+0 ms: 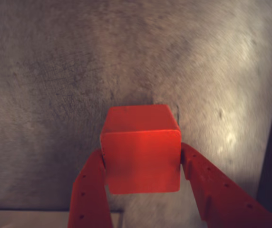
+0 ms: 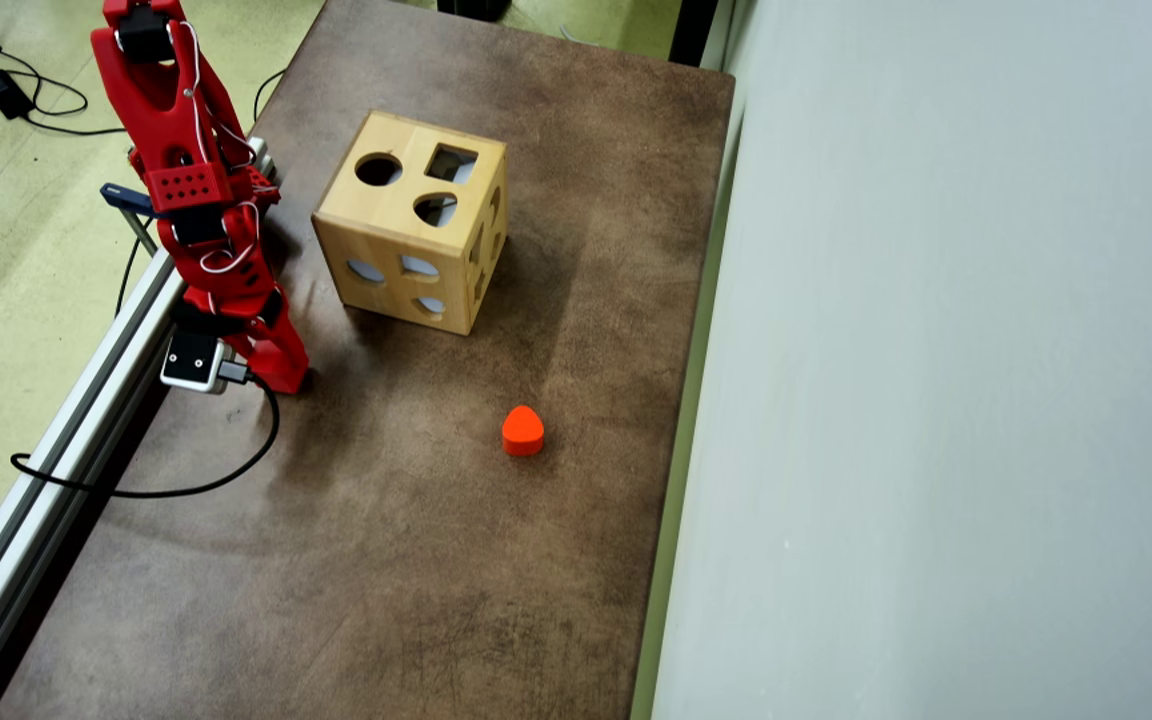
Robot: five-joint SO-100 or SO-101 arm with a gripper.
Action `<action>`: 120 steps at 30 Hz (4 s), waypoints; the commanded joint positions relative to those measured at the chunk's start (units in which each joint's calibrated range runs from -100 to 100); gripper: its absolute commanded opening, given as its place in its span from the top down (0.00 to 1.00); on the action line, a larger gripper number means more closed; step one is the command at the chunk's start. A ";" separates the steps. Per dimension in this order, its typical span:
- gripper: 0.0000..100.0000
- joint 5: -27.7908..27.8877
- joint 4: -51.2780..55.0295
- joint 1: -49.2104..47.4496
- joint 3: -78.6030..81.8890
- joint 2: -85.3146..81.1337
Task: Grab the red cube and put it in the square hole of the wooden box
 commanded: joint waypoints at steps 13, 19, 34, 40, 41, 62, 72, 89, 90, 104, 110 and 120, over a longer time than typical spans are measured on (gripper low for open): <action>0.90 -11.53 36.39 -6.98 -45.07 -9.34; 0.90 -18.27 45.48 -16.63 -62.43 -9.25; 0.90 -30.53 54.57 -45.83 -79.60 -7.64; 0.90 -34.48 54.57 -52.15 -79.60 -4.92; 0.90 -34.58 54.57 -52.44 -79.06 -4.24; 0.90 -34.14 54.17 -53.93 -78.97 10.11; 0.90 -34.68 54.65 -55.64 -78.62 10.11; 0.90 -34.68 54.17 -56.68 -73.61 10.87; 0.90 -34.68 54.17 -56.68 -73.61 11.64; 0.90 -34.82 52.80 -56.31 -74.59 13.51; 0.90 -35.70 51.67 -56.68 -74.50 13.59; 0.90 -37.31 52.00 -56.68 -73.61 13.76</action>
